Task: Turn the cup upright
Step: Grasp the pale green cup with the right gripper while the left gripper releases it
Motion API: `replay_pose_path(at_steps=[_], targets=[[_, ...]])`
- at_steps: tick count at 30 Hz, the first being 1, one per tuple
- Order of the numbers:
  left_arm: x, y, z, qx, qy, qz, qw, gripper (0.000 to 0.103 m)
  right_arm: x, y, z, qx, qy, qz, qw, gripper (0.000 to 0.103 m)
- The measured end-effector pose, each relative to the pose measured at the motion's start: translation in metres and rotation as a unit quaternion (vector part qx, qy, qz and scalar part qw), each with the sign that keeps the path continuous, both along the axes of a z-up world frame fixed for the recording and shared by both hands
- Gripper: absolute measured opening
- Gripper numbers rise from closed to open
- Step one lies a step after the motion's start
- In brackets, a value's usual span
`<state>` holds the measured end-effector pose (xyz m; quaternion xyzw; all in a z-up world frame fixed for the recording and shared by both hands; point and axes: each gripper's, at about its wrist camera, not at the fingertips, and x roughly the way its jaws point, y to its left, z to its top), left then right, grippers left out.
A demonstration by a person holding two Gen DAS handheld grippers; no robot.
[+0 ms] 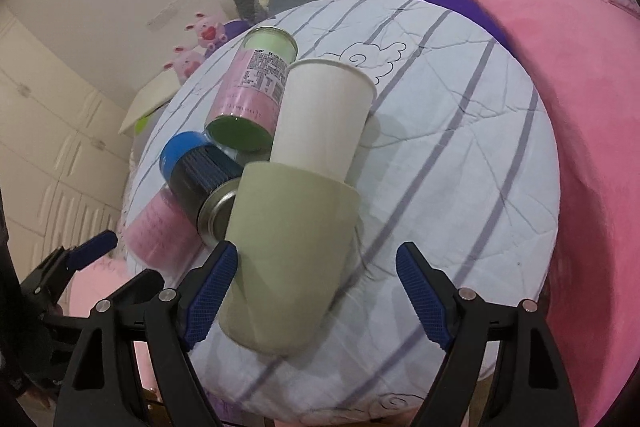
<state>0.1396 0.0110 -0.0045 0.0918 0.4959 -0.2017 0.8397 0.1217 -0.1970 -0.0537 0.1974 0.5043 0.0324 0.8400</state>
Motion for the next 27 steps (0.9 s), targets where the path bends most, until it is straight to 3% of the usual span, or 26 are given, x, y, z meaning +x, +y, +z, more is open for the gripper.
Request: replay_pose_path(at_steps=[17,23,27], targets=[[0.03,0.024,-0.016,-0.008,0.022,-0.021,0.9995,0.097,0.039,0.022,-0.025,0.04,0.061,-0.017,0.997,0.09],[0.038,0.023,-0.026,0.001,0.034,-0.018,0.9993,0.097,0.037,0.017,-0.039,0.089,0.059,-0.015,0.994,0.093],[0.04,0.021,-0.027,0.004,0.035,-0.014,0.9993,0.097,0.032,0.028,-0.03,0.06,0.043,0.02,0.997,0.089]])
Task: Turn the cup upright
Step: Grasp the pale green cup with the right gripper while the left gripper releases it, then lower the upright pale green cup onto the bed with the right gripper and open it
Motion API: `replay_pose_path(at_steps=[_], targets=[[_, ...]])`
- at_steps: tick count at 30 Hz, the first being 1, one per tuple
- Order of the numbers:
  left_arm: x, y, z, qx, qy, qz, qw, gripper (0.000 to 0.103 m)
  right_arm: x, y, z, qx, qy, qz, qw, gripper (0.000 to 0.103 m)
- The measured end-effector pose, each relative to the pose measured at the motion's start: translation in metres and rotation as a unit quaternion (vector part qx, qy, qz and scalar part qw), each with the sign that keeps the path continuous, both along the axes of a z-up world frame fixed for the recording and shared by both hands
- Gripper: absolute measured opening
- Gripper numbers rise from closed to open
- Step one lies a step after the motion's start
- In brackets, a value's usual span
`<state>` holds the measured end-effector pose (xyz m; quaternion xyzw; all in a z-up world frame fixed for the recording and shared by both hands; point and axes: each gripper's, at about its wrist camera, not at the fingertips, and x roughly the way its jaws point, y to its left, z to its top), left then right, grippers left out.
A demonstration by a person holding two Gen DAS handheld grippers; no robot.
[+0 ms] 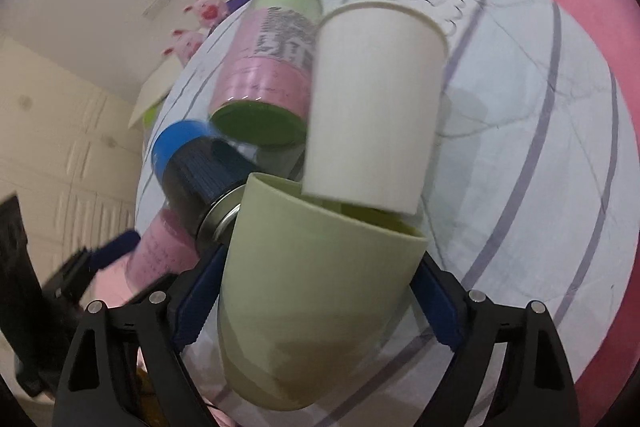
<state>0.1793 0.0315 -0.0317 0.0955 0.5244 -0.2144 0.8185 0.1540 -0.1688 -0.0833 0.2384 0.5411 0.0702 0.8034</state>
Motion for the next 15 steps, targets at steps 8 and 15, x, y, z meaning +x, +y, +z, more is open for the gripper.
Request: replay_pose_path(at_steps=[8,15], targets=[[-0.005,-0.004,0.004,0.004,-0.009,0.013,0.9999,0.097,-0.007,0.0,0.012,-0.015,-0.002,0.038,0.999,0.088],[-0.016,-0.007,0.01,0.004,-0.015,0.04,0.9991,0.097,-0.019,0.003,0.031,-0.054,-0.025,0.068,0.996,0.088]])
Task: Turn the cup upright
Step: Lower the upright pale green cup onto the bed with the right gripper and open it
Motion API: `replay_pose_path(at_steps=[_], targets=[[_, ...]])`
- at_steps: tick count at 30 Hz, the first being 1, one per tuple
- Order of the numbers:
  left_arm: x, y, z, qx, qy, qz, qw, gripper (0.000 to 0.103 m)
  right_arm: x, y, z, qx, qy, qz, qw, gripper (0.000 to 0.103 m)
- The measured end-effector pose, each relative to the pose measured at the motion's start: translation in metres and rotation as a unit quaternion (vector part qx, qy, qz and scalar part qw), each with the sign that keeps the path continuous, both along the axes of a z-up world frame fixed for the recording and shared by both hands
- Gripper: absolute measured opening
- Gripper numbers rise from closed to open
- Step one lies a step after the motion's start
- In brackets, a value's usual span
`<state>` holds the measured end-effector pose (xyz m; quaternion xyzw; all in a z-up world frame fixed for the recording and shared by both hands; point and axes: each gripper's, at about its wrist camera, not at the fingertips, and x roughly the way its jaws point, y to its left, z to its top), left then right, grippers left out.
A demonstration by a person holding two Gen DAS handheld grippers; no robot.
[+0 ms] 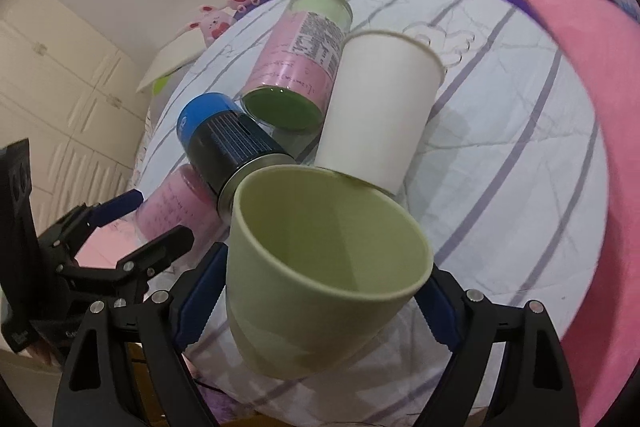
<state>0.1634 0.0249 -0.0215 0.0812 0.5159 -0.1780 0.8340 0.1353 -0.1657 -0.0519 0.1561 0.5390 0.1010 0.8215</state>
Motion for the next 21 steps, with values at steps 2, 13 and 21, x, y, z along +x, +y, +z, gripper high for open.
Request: replay_pose_path(at_steps=[2,13,21], targets=[[-0.004,0.0,0.003,-0.002,-0.004,0.009,1.0,0.097,-0.003,-0.001,0.006,-0.018,-0.015,0.009,1.0,0.087],[-0.027,-0.006,0.015,-0.004,-0.052,0.069,0.9962,0.097,-0.011,-0.007,0.025,-0.087,-0.093,0.05,0.991,0.081],[-0.042,-0.006,0.018,-0.009,-0.123,0.119,0.9852,0.097,-0.016,-0.001,0.021,-0.107,-0.104,0.096,0.984,0.081]])
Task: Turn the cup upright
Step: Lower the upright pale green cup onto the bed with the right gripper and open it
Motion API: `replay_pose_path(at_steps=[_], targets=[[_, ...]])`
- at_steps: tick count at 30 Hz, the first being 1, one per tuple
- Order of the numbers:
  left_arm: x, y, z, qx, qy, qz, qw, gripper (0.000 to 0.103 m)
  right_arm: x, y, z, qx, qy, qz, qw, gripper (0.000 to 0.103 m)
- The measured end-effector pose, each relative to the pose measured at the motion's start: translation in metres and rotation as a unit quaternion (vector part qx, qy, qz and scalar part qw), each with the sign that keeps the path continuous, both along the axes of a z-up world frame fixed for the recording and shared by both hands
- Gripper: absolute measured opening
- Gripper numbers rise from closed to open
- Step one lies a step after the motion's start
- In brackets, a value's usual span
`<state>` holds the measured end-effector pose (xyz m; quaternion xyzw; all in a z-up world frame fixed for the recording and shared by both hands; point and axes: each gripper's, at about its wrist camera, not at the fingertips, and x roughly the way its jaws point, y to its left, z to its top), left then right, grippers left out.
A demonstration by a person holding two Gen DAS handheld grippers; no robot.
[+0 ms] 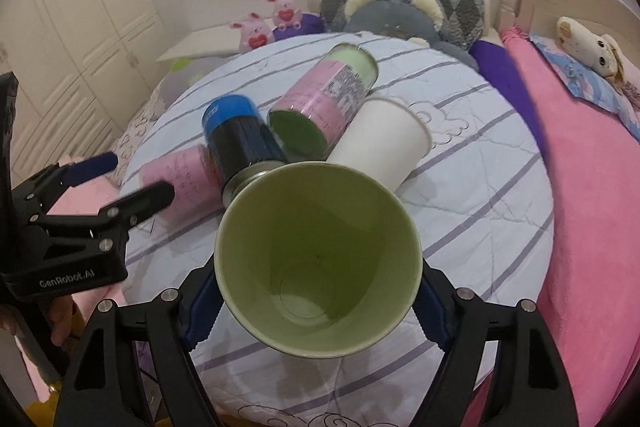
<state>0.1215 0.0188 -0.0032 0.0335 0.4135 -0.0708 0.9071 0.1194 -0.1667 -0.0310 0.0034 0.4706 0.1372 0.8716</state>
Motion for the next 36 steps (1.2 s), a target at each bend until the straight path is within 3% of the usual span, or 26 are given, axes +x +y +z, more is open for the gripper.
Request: replay_pose_path(at_steps=[6,13,25,36], targets=[[-0.011,-0.002,-0.009,-0.004,-0.056,0.031,0.9979,0.097,-0.007,-0.005,0.001,0.023,-0.012,0.001,1.0,0.084],[-0.025,-0.005,-0.013,-0.021,-0.084,0.039,0.9955,0.097,-0.024,-0.004,0.012,0.02,-0.039,0.013,0.999,0.085],[-0.043,-0.016,-0.006,0.023,-0.089,0.045,0.9948,0.099,-0.045,-0.017,0.024,0.031,-0.062,0.004,0.998,0.086],[-0.065,-0.024,0.005,0.018,-0.11,0.029,0.9933,0.099,-0.061,-0.032,0.024,0.045,-0.093,-0.008,0.995,0.086]])
